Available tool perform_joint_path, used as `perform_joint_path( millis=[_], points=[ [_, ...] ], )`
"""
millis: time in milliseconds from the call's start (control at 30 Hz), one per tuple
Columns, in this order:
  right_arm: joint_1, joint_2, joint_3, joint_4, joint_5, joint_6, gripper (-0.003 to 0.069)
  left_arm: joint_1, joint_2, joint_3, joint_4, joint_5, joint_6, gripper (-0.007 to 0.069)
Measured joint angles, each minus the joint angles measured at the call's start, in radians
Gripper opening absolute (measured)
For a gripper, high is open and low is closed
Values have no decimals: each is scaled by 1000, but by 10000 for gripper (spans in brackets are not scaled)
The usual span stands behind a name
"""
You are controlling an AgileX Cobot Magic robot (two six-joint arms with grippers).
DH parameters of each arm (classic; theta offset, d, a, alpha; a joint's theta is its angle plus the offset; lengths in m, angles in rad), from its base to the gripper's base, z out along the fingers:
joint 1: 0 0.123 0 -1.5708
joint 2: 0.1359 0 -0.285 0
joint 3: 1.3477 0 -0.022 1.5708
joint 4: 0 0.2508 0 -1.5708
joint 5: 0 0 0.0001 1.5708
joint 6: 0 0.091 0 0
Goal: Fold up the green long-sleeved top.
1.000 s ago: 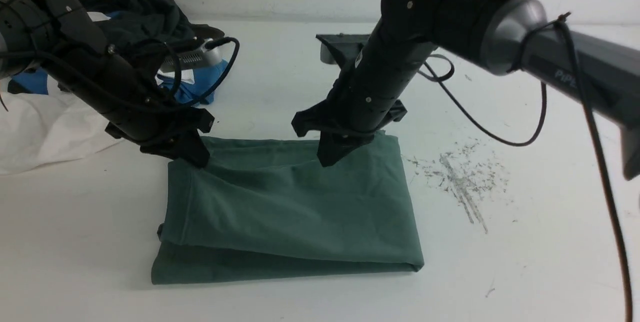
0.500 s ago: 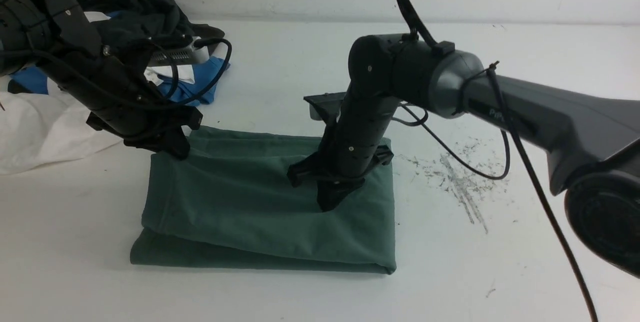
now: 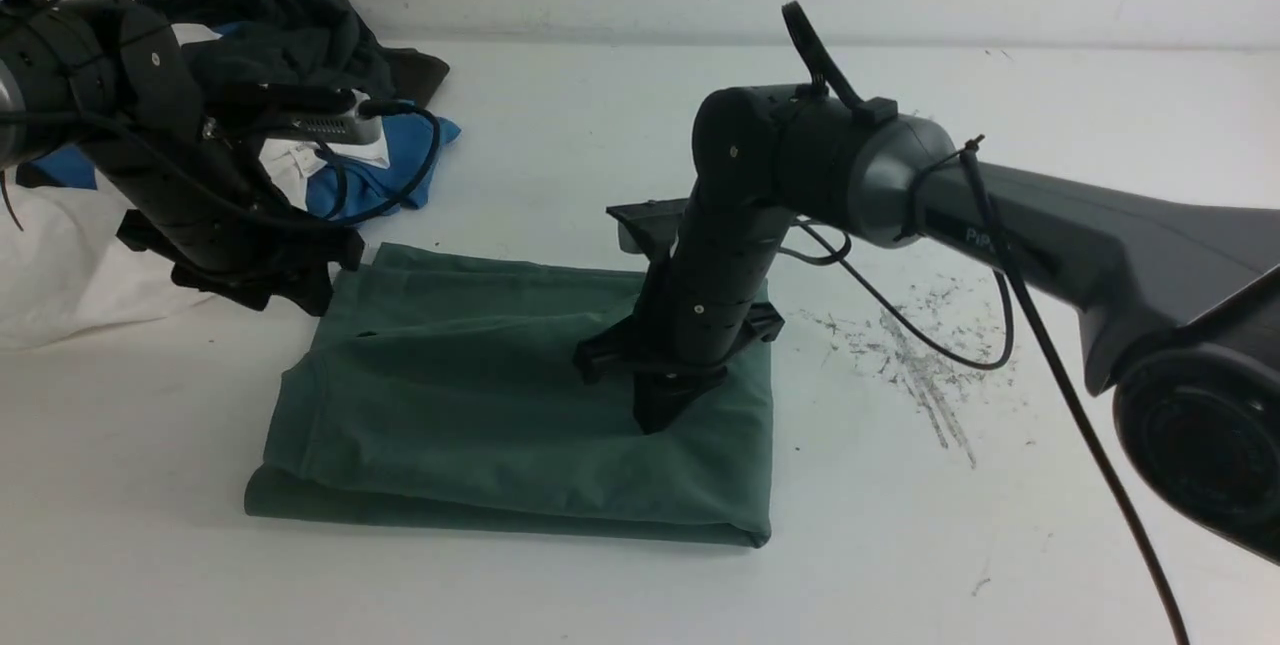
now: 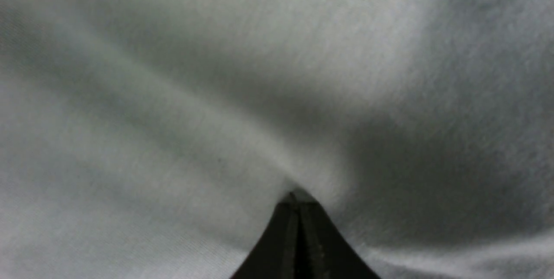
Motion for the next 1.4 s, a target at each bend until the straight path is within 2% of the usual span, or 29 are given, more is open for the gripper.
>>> perform_joint_path(
  millis=[67,133,233,267,300,333,367,467,700,800,1100,1400],
  points=[
    [0,0,0,4,0,0,-15,0,0,0,28,16,-42,430],
    [0,0,0,8,0,0,-15,0,0,0,35,37,-56,432],
    [0,0,0,21,0,0,-15,0,-8,0,38,101,-72,372],
    [0,0,0,23,0,0,-15,0,-14,0,35,121,-72,336],
    [0,-1,0,24,0,0,-15,0,-34,0,18,168,-60,242],
    [0,-2,0,24,0,0,-15,0,-37,0,15,173,-56,215],
    [0,-8,0,19,0,0,-15,-1,-60,0,-7,208,-34,118],
    [0,-38,0,-8,0,3,-15,-14,-121,0,-62,247,17,15],
    [0,-124,59,-30,-1,32,-15,-84,-153,0,-117,256,70,-4],
    [2,-178,160,-34,-1,32,-15,-113,-119,40,-137,244,72,-4],
    [30,-206,348,-79,-5,32,-15,-100,-37,197,-41,97,25,-4],
    [31,-217,380,-112,-19,49,-15,-81,-53,201,-39,120,-8,-4]
  ],
)
